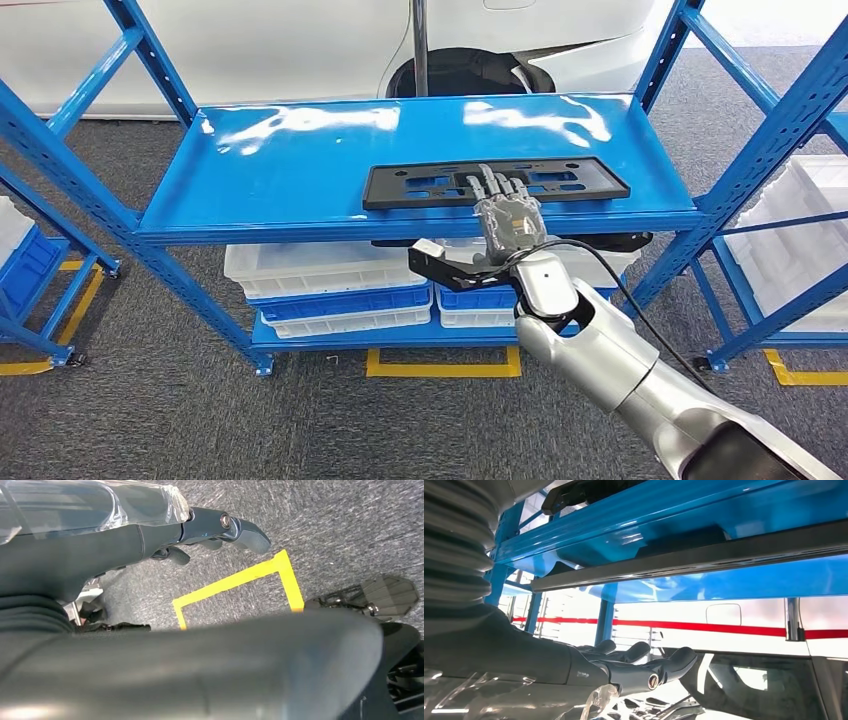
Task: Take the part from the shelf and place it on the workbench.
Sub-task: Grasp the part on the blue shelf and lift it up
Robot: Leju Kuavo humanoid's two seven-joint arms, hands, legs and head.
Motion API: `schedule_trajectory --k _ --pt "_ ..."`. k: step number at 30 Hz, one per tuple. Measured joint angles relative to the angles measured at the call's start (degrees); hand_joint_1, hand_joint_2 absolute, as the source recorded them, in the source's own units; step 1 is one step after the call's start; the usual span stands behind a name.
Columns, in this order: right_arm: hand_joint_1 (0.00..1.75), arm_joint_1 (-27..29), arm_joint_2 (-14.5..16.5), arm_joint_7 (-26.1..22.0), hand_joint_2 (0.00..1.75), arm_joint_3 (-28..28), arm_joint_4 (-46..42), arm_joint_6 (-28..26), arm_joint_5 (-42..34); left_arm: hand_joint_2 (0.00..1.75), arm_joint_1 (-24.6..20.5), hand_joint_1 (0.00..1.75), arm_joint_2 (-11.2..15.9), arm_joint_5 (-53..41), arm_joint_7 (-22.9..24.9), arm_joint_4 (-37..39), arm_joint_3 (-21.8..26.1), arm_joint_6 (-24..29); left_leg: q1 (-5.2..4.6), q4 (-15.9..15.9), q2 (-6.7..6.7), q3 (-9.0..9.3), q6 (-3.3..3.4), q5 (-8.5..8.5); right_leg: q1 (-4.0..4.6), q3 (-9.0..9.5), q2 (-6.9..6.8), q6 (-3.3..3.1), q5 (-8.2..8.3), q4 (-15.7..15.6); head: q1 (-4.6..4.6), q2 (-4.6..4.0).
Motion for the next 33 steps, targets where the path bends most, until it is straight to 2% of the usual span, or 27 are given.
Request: schedule_trajectory --k 14,33 --pt "0.0 0.07 0.25 -1.21 1.75 0.64 0.83 0.89 -1.08 0.0 0.04 0.0 -0.01 1.19 0.21 0.07 0.0 0.0 0.0 0.0 0.0 -0.01 0.0 0.0 0.0 0.0 0.0 0.0 0.0 0.0 0.01 0.0" --pt "0.0 0.09 0.22 -0.38 1.75 0.64 4.13 1.97 -3.24 0.0 0.16 0.0 -0.01 0.79 -0.14 0.09 0.0 -0.02 0.0 0.01 0.0 0.0 0.0 0.0 0.0 0.0 0.0 0.0 0.0 0.0 0.01 0.0"
